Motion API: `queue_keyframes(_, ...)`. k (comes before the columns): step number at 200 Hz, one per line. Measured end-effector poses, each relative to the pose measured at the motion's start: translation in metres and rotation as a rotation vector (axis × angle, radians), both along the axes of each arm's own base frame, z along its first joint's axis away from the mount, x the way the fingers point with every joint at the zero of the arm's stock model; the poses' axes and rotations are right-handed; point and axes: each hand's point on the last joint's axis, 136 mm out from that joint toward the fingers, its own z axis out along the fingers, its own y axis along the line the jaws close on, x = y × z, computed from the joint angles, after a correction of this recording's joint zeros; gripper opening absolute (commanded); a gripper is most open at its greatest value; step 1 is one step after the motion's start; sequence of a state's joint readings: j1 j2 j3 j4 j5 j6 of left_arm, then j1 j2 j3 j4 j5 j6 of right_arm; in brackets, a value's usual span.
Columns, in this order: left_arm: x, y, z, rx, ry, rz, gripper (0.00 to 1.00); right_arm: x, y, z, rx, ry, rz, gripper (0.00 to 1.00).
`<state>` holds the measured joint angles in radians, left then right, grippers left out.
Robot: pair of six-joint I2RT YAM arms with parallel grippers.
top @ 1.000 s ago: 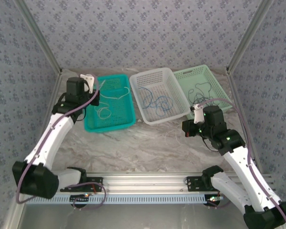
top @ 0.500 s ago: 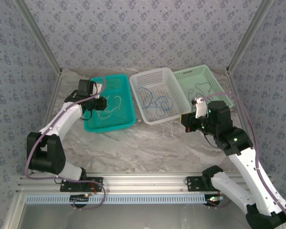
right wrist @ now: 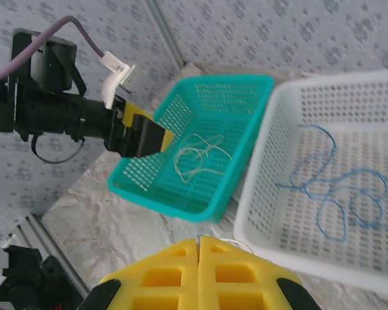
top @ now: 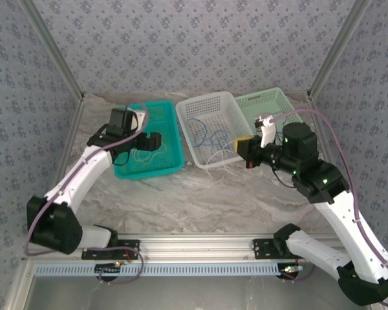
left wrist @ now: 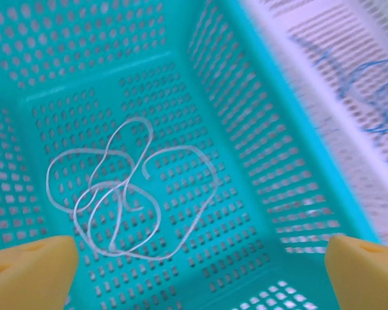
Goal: Untangle the cables
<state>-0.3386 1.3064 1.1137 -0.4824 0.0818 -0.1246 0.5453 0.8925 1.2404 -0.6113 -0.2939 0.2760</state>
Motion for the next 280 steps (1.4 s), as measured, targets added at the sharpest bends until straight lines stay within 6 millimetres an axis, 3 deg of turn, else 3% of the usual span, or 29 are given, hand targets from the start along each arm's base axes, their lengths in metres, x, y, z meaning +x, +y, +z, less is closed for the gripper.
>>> queue_keyframes(33,-0.024,-0.043,0.059,-0.141,-0.193,-0.160,0.98,0.007,0.018,0.023,0.021,-0.036,0.046,0.00)
queue_keyframes(63,-0.053,-0.073,0.086,-0.294,-0.259,-0.307,0.96,0.021,0.035,0.030,0.021,-0.046,0.067,0.00)
queue_keyframes(84,-0.068,-0.094,0.085,-0.383,-0.228,-0.394,0.95,0.030,0.047,0.034,0.026,-0.057,0.091,0.00)
queue_keyframes(120,-0.098,-0.129,0.062,-0.482,-0.131,-0.517,0.95,0.036,0.062,0.037,0.043,-0.075,0.143,0.00)
queue_keyframes(157,-0.099,-0.141,0.052,-0.509,-0.099,-0.537,0.91,0.032,0.071,0.046,0.076,-0.105,0.198,0.00)
queue_keyframes(204,-0.090,-0.146,0.035,-0.484,-0.067,-0.532,0.59,0.024,0.079,0.054,0.106,-0.127,0.264,0.00)
queue_keyframes(265,-0.086,-0.146,0.039,-0.470,-0.102,-0.531,0.14,0.017,0.083,0.057,0.111,-0.140,0.312,0.00)
queue_keyframes(280,-0.082,-0.144,0.043,-0.453,-0.120,-0.518,0.06,0.015,0.083,0.056,0.103,-0.150,0.326,0.07)
